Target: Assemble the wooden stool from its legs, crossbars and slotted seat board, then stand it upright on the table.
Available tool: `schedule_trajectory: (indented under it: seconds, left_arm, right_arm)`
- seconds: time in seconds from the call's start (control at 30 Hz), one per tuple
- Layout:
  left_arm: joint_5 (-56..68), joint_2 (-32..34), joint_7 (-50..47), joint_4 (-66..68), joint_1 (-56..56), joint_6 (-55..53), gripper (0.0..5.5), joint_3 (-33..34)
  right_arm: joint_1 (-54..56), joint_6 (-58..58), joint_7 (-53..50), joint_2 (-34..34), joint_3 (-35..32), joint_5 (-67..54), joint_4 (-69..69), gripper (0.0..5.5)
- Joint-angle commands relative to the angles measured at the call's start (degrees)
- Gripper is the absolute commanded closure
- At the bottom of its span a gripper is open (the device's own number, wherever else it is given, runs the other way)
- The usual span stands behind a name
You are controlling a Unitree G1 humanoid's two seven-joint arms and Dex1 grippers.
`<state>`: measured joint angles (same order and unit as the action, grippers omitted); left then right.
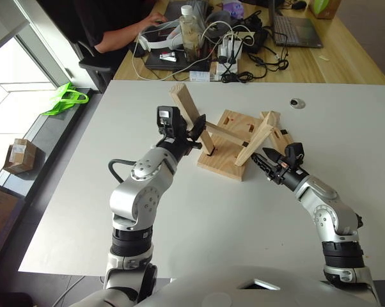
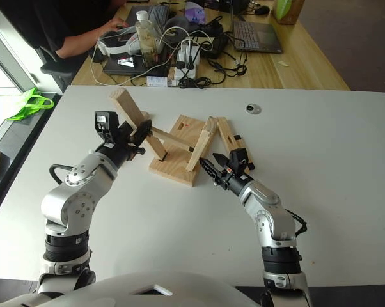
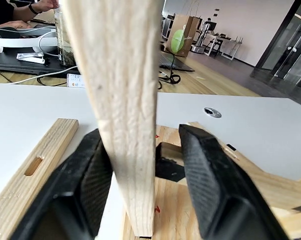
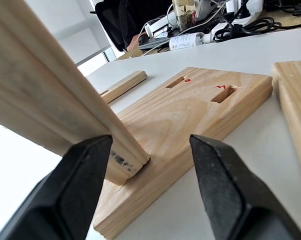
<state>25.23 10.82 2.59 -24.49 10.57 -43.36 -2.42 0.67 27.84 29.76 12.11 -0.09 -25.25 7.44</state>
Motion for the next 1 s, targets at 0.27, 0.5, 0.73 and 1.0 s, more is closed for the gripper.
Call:
schedule_trajectory:
  seconds: [0.27, 0.5, 0.73, 1.0]
  left_arm:
    - [-4.9, 4.7, 0.2, -0.4, -0.4, -12.7, 3.33, -3.8]
    - [3.5, -0.2, 3.5, -5.2, -0.2, -8.4, 3.33, 7.6]
    - [12.9, 1.6, 6.9, -8.3, 0.9, -6.6, 3.33, 18.2]
    - [23.0, 11.7, 9.1, 1.7, 29.8, -2.4, 3.33, 26.8]
  right_arm:
    - [0.4, -0.2, -1.1, -0.5, 0.0, 0.1, 0.7, 2.61]
    - [0.9, 0.0, -1.4, -0.5, -1.8, -1.1, 0.5, 2.61]
    - [2.6, -0.2, -1.6, -1.1, -4.4, -3.4, -0.3, 2.61]
    - [5.0, -5.7, -3.9, -3.5, -3.8, -0.2, -3.4, 2.61]
